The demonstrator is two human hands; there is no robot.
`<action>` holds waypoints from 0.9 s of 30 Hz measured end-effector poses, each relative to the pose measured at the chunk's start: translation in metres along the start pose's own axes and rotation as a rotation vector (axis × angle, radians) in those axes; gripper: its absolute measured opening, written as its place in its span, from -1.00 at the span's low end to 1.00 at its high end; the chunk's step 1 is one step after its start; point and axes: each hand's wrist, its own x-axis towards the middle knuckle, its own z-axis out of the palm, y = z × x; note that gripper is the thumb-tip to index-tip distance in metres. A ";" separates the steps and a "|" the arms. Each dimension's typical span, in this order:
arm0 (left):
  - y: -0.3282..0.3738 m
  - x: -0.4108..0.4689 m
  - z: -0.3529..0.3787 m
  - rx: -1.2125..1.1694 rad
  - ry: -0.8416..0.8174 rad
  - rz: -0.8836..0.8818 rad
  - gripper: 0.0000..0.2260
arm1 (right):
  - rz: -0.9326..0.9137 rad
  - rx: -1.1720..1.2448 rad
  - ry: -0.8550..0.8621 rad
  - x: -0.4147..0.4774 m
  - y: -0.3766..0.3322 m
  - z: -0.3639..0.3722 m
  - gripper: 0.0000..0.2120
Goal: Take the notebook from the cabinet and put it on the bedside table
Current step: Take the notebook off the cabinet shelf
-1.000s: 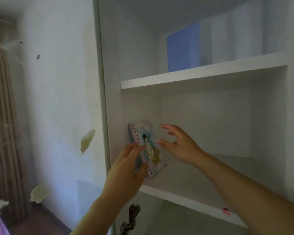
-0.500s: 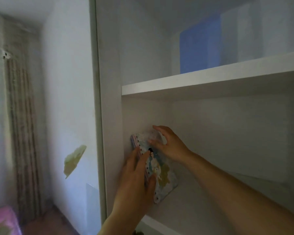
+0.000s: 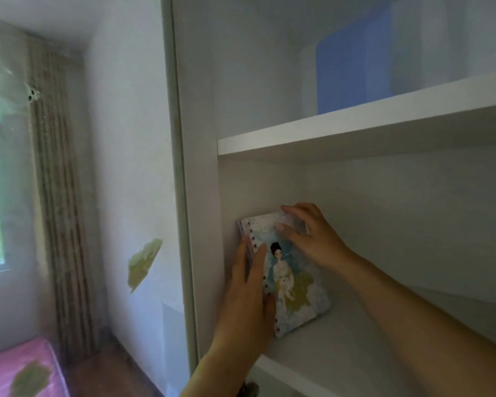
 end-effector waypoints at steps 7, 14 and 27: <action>0.009 0.004 0.002 -0.204 0.105 0.025 -0.33 | -0.050 -0.039 0.204 -0.027 -0.006 -0.021 -0.63; 0.009 0.014 0.004 -0.420 0.097 0.029 -0.45 | -0.049 -0.082 0.246 -0.054 -0.016 -0.035 -0.47; 0.004 0.018 0.001 -0.624 0.122 0.021 -0.49 | 0.036 0.023 0.083 -0.042 -0.022 -0.041 -0.48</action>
